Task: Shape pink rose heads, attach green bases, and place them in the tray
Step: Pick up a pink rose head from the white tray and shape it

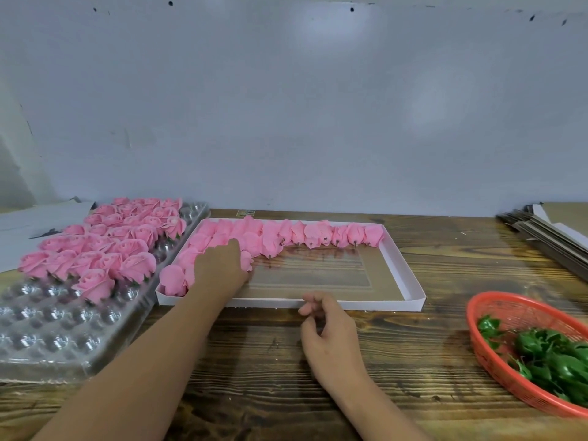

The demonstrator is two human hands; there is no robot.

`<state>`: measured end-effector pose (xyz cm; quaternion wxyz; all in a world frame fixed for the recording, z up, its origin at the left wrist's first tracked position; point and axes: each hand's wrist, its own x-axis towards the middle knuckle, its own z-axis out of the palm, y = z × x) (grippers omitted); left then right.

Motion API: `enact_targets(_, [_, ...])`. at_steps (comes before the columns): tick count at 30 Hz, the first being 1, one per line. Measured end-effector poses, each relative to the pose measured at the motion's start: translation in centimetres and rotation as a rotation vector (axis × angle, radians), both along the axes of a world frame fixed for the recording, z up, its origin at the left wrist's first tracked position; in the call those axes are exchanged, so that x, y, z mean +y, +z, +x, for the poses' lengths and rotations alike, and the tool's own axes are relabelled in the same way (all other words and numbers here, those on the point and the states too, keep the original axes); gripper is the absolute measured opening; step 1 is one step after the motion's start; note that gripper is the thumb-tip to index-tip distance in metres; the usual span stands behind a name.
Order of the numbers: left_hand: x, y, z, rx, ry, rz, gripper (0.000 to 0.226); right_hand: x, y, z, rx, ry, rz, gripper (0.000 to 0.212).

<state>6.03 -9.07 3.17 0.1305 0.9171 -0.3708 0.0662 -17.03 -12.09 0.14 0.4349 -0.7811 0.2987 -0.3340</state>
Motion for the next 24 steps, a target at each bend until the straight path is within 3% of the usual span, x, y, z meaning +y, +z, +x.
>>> enact_targets(7, [-0.5,0.3,-0.2,0.073,-0.061,0.105,0.048,0.0,0.1,0.0,-0.003,-0.006,-0.007,0.044])
enact_targets(17, [-1.2,0.7,-0.1,0.166,-0.055,0.011,0.028,-0.1,-0.1,0.2,-0.014,-0.016,-0.001,0.044])
enact_targets(24, [-1.7,0.9,-0.4,0.19,-0.06,-0.02,0.034,-0.2,-0.2,0.2,-0.015,-0.02,-0.005,0.046])
